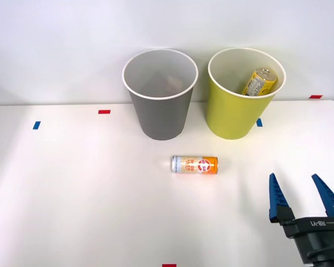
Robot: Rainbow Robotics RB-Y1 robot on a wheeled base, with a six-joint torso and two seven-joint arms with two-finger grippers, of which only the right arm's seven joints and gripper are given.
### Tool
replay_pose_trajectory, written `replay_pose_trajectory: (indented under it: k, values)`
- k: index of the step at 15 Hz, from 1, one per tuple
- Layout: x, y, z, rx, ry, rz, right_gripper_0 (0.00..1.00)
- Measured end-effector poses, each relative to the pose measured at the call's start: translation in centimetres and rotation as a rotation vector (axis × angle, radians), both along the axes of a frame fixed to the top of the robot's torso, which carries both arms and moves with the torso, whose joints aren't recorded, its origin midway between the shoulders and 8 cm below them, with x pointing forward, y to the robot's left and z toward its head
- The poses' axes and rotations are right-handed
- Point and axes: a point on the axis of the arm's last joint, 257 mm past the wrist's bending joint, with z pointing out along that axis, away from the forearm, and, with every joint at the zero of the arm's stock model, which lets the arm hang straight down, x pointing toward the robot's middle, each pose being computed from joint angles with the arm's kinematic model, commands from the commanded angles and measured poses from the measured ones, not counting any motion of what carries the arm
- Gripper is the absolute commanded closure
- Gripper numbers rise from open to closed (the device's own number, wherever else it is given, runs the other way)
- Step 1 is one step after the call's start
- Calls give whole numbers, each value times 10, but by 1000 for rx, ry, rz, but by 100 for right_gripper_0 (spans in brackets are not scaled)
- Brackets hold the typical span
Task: Put cans in the gray bin, plastic bottles in the light green bin
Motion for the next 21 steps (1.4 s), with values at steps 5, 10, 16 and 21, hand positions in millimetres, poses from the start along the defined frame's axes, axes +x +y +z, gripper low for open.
replay_pose_trajectory:
  k: [5, 10, 16, 21]
  values:
    - [10, 6, -4, -8, -13, -67, 1]
    - [-20, 20, -25, -53, -109, -9, 1]
    - [-89, 30, -54, -165, -49, -14, 1]
    - [-122, 31, -62, -240, -17, -49, 1]
